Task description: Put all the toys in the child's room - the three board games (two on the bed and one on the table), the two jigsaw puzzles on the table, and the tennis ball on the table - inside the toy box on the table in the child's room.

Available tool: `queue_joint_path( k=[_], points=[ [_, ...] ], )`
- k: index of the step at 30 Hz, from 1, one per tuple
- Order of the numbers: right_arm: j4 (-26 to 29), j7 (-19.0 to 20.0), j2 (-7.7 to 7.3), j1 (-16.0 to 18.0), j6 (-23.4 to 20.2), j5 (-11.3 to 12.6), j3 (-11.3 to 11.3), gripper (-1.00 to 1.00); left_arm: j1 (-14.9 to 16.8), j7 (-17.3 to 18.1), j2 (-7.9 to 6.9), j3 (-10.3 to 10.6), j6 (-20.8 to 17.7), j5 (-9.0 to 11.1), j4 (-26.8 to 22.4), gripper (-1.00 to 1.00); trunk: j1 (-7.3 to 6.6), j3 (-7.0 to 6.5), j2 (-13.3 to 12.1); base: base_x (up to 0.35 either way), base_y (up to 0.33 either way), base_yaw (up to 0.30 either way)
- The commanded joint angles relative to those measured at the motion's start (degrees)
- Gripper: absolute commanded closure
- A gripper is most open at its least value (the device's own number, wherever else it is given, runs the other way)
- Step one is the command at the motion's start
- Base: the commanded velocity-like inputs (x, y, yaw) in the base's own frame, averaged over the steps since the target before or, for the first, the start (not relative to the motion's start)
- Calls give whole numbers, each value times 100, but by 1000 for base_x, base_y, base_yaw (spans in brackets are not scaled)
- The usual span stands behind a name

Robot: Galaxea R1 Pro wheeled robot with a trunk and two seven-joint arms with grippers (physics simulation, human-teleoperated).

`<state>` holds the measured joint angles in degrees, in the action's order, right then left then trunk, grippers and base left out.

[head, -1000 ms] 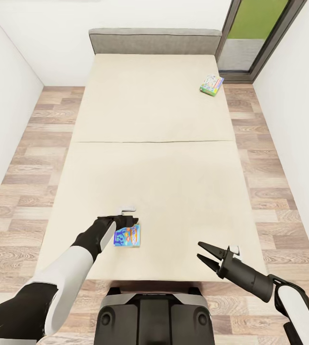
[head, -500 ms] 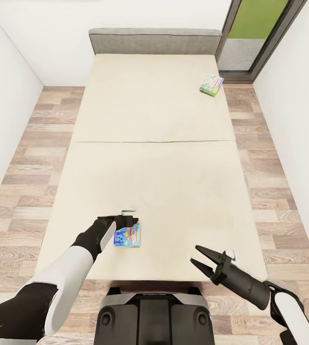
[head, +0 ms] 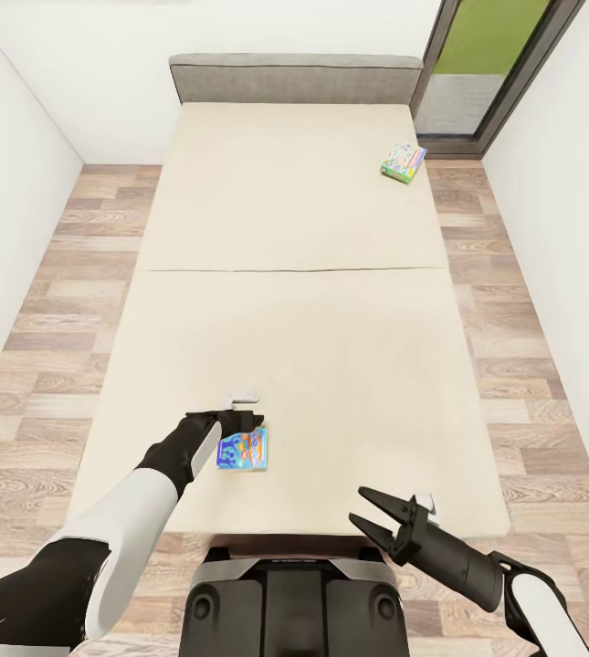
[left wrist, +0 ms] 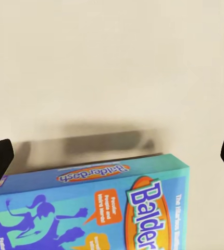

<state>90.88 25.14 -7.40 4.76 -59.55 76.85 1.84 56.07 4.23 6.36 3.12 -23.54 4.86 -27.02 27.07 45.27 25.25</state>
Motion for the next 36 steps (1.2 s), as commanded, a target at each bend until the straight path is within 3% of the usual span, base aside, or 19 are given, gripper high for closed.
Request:
queue_joint_path(
  k=[1,36],
  points=[
    [0,52,-2,-1,-17,-49,7,-100,1,-10,-4,22,-31,50,-7,-100,3,6,8,0,0,0],
    [0,33,-7,-10,-14,-47,71,-100,1,-10,-15,17,74,50,-27,-100,3,242,8,0,0,0]
  ],
)
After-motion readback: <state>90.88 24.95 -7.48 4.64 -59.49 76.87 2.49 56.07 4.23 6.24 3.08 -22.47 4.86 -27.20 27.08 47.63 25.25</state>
